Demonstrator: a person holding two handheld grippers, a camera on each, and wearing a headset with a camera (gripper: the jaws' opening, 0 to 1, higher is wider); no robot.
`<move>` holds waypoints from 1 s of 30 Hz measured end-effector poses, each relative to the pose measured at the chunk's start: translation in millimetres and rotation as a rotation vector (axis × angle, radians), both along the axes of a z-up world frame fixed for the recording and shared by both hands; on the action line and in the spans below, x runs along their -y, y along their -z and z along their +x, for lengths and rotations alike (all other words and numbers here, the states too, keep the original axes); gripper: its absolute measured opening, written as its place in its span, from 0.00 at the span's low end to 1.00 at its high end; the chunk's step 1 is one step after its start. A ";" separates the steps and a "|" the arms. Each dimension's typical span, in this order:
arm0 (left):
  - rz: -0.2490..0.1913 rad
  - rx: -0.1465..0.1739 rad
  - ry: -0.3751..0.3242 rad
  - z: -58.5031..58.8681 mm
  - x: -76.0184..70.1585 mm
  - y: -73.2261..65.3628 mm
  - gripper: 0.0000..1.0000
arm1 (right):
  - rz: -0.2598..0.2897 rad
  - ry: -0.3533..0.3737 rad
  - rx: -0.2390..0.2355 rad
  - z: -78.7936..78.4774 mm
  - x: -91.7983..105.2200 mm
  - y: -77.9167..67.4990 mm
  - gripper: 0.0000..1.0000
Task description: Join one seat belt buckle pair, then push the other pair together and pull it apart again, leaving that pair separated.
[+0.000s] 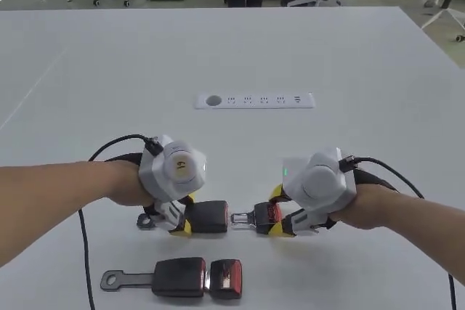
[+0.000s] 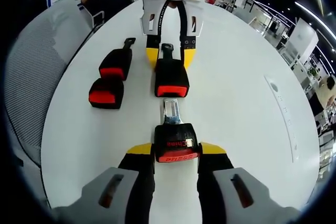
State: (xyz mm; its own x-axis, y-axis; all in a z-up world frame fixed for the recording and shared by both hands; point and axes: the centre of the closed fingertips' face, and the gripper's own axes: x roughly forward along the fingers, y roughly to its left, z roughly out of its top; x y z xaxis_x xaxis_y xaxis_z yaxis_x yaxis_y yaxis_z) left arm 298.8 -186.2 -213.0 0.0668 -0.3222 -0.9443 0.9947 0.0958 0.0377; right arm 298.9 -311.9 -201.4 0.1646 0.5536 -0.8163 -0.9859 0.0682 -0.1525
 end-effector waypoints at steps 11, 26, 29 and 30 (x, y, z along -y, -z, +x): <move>-0.003 -0.007 -0.005 -0.4 -0.1 0.1 0.31 | -0.013 0.021 -0.002 0.1 15.4 -0.9 0.29; -0.008 -0.013 -0.006 -1.3 -0.1 -0.5 0.32 | -0.028 0.039 -0.002 2.5 36.5 -0.8 0.29; -0.011 -0.011 -0.006 -1.6 0.1 -0.9 0.32 | -0.028 0.039 -0.001 3.7 38.6 -0.5 0.29; -0.013 -0.011 -0.007 -1.3 -0.1 -0.9 0.32 | -0.027 0.038 -0.001 4.1 39.1 -0.4 0.30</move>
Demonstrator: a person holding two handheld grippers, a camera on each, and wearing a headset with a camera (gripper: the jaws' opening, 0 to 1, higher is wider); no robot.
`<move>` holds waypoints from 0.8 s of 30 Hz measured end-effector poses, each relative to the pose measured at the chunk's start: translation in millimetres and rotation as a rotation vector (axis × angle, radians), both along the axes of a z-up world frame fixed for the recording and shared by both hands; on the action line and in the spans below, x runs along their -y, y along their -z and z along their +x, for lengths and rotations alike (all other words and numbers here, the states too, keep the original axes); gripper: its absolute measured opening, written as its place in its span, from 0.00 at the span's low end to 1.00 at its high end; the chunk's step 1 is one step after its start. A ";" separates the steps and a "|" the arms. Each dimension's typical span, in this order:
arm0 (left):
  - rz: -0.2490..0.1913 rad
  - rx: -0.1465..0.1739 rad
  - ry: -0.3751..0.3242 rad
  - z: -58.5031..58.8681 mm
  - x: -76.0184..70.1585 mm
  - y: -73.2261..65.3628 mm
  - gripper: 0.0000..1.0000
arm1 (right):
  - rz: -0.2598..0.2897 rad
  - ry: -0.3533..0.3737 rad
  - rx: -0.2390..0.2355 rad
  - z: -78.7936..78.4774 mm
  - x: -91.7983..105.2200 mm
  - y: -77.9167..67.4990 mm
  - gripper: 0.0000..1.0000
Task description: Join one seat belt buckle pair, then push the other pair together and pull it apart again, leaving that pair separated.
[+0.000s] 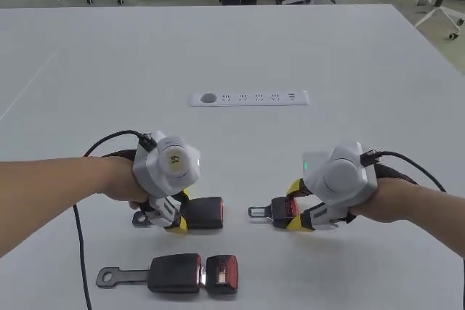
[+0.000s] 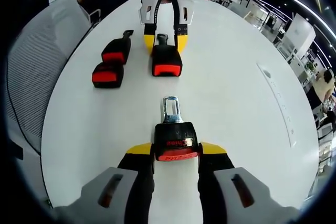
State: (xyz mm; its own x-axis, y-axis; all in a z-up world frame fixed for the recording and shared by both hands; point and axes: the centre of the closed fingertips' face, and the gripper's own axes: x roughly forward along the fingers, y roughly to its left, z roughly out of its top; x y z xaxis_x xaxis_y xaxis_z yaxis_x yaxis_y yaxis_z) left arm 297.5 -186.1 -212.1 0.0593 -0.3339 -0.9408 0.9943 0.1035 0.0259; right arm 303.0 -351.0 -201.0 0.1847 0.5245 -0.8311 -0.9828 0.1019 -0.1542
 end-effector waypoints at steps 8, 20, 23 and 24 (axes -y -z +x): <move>-0.009 0.022 -0.001 3.3 -1.3 -0.4 0.34 | -0.020 -0.021 0.023 -0.4 1.2 2.5 0.30; -0.001 0.053 0.011 5.6 -2.2 -0.9 0.36 | -0.012 -0.029 0.064 1.9 -2.8 -5.4 0.36; -0.002 0.060 0.001 6.1 -3.1 -0.7 0.37 | -0.006 -0.029 0.071 0.9 -3.4 -9.0 0.39; 0.003 0.061 0.003 4.9 -4.5 -1.0 0.37 | -0.006 -0.025 0.070 1.0 -2.4 -9.4 0.40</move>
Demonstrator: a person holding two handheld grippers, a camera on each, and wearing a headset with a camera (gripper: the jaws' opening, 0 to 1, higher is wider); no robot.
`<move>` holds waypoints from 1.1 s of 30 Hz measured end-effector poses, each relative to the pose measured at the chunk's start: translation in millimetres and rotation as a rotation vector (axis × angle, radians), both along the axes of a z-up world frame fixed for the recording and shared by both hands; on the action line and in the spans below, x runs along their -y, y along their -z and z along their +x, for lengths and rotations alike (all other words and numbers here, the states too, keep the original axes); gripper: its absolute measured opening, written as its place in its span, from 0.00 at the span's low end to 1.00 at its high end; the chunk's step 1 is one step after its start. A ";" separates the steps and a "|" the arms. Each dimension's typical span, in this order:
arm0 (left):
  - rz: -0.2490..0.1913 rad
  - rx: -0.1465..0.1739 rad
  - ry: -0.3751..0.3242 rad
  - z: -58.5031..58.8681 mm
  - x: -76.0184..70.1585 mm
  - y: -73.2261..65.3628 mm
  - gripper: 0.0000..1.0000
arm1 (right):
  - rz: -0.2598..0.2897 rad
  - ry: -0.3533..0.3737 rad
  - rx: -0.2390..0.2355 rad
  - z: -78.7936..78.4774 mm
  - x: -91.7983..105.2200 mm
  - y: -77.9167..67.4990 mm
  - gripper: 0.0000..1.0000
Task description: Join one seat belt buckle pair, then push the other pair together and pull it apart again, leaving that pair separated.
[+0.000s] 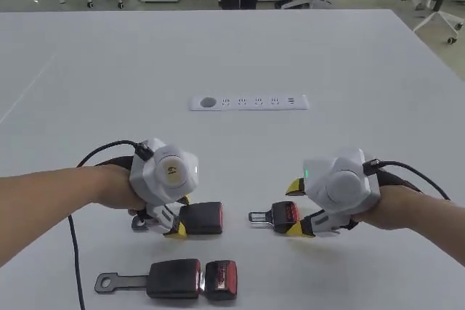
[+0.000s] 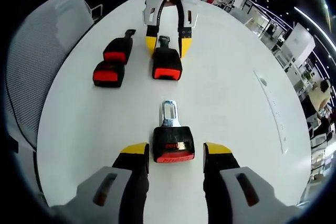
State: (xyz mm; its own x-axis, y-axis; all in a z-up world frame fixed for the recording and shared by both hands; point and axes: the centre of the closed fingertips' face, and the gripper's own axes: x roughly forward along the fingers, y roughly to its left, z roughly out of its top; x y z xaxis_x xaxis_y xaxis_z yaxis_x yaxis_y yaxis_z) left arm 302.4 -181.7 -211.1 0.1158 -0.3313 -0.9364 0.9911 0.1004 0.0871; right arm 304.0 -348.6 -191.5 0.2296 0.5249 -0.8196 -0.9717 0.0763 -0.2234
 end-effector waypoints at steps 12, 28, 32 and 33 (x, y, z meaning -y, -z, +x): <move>-0.019 0.006 -0.044 -4.2 -26.1 -12.6 0.42 | 0.000 0.022 -0.018 -8.8 12.9 -2.9 0.50; -0.195 -0.040 -0.255 -28.1 -60.1 -32.4 0.57 | 0.095 0.116 -0.057 -26.9 35.5 -9.0 0.64; -0.235 -0.042 -0.304 -33.0 -73.6 -32.3 0.59 | 0.116 0.145 -0.064 -32.6 43.2 -9.0 0.66; -0.248 -0.038 -0.323 -34.4 -76.8 -32.1 0.60 | 0.124 0.158 -0.066 -34.6 45.4 -9.3 0.66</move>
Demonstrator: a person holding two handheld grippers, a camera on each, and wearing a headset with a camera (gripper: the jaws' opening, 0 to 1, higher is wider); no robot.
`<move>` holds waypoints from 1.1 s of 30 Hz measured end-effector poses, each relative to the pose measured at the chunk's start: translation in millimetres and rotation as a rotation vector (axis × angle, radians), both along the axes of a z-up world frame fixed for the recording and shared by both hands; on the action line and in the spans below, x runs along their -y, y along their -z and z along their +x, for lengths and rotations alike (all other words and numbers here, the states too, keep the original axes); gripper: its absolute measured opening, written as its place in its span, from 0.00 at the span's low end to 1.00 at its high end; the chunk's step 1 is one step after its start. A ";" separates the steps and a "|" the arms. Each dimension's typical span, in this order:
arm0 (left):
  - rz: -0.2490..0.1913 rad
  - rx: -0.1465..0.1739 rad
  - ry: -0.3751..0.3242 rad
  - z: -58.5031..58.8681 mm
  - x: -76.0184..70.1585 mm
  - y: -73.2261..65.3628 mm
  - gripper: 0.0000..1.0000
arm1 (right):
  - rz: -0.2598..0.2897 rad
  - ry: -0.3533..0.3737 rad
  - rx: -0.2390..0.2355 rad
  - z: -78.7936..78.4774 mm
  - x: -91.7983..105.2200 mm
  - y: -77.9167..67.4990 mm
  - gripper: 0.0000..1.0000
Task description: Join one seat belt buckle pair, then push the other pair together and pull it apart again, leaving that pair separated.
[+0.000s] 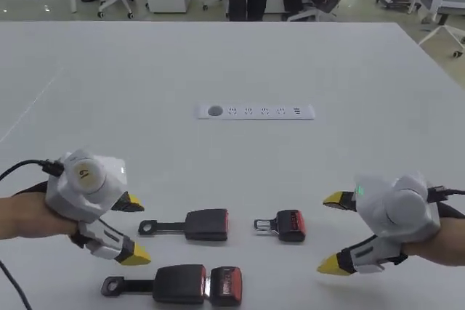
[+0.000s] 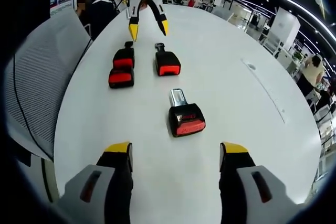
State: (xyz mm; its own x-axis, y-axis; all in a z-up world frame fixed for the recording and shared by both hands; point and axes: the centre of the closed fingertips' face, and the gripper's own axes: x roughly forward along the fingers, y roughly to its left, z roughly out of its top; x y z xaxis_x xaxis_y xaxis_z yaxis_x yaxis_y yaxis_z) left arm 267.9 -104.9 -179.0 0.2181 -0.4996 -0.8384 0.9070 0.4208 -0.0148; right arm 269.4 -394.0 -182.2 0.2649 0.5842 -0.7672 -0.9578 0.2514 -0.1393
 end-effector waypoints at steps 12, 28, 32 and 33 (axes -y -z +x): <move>-0.138 0.056 -0.151 -31.2 -15.0 -2.0 0.65 | 0.102 0.131 -0.007 -23.1 10.7 -3.2 0.71; -0.283 0.196 -0.326 -59.8 -17.5 -6.7 0.78 | 0.230 0.282 0.044 -46.0 4.6 -13.9 0.84; -0.309 0.222 -0.368 -62.9 -9.7 -9.8 0.80 | 0.252 0.308 0.047 -54.1 0.5 -14.2 0.86; -0.313 0.230 -0.377 -62.3 -13.6 -9.3 0.81 | 0.264 0.321 0.049 -55.6 -0.6 -14.7 0.88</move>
State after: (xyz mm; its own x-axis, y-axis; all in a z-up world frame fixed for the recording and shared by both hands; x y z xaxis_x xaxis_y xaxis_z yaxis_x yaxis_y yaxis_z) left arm 205.6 -91.3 -169.6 0.5911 -0.5690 -0.5716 0.6883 0.7254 -0.0103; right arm 213.8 -393.4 -167.5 0.4979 0.6412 -0.5839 -0.8188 0.5694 -0.0730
